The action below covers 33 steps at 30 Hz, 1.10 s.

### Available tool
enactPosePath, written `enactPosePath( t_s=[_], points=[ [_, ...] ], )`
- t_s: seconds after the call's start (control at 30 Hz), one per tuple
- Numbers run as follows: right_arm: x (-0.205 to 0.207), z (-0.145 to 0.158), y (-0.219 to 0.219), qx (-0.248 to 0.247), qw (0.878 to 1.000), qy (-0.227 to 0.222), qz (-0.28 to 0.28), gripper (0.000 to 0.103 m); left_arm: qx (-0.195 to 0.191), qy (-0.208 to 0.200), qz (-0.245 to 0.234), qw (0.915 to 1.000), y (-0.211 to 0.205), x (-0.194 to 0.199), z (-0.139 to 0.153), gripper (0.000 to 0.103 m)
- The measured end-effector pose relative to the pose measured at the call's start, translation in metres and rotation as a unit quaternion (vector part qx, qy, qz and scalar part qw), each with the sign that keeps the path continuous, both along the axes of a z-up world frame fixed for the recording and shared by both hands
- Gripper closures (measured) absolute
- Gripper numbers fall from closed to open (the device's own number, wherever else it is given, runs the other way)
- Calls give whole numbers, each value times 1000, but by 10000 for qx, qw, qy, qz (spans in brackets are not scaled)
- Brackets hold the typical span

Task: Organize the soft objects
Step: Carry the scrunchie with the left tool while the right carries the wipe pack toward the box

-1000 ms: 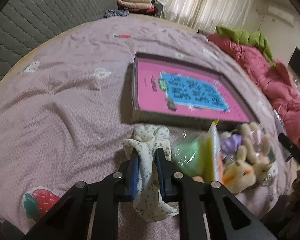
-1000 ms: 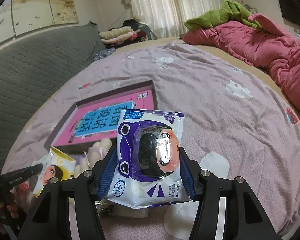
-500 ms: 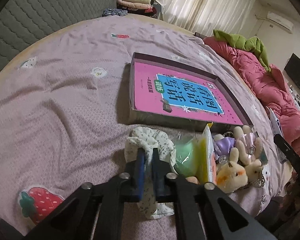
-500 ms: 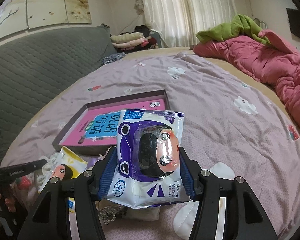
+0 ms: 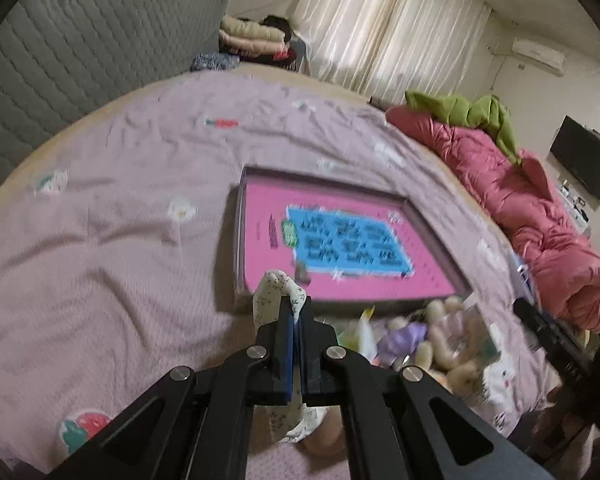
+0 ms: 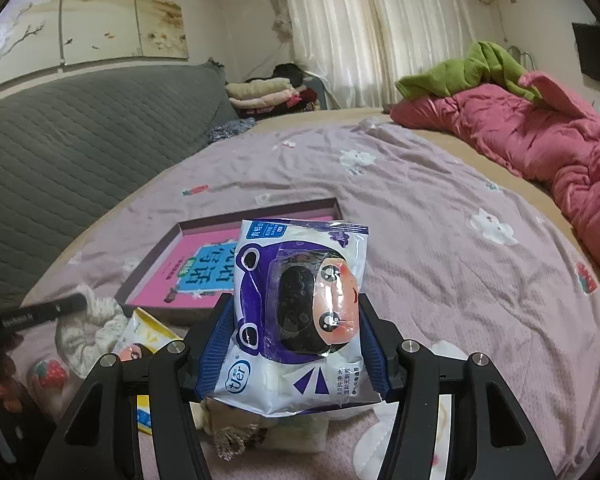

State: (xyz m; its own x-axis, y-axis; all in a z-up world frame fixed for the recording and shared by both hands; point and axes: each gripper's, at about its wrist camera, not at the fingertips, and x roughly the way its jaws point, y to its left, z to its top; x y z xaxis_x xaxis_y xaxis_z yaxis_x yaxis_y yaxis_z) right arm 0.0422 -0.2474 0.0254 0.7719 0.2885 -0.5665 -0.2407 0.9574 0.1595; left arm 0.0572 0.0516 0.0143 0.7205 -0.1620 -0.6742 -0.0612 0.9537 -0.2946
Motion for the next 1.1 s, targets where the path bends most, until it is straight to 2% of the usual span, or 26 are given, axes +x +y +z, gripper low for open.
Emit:
enactPosePath(
  t_s=[0.3, 0.53, 0.8, 1.0, 1.1],
  points=[
    [3, 8, 15, -97, 9995, -249, 154, 43, 10, -407, 99, 9991, 2, 7, 31, 101],
    [14, 7, 20, -72, 9993, -318, 198, 43, -164, -547, 315, 9979, 3, 29, 36, 101],
    [31, 4, 19, -28, 9995, -266, 173, 43, -346, -404, 441, 9976, 3, 65, 19, 101],
    [51, 3, 22, -164, 9990, -390, 133, 43, -337, -246, 430, 9982, -4, 86, 5, 101],
    [63, -3, 24, -140, 9993, -279, 195, 43, -325, -203, 486, 9981, -5, 92, -1, 101]
  ],
)
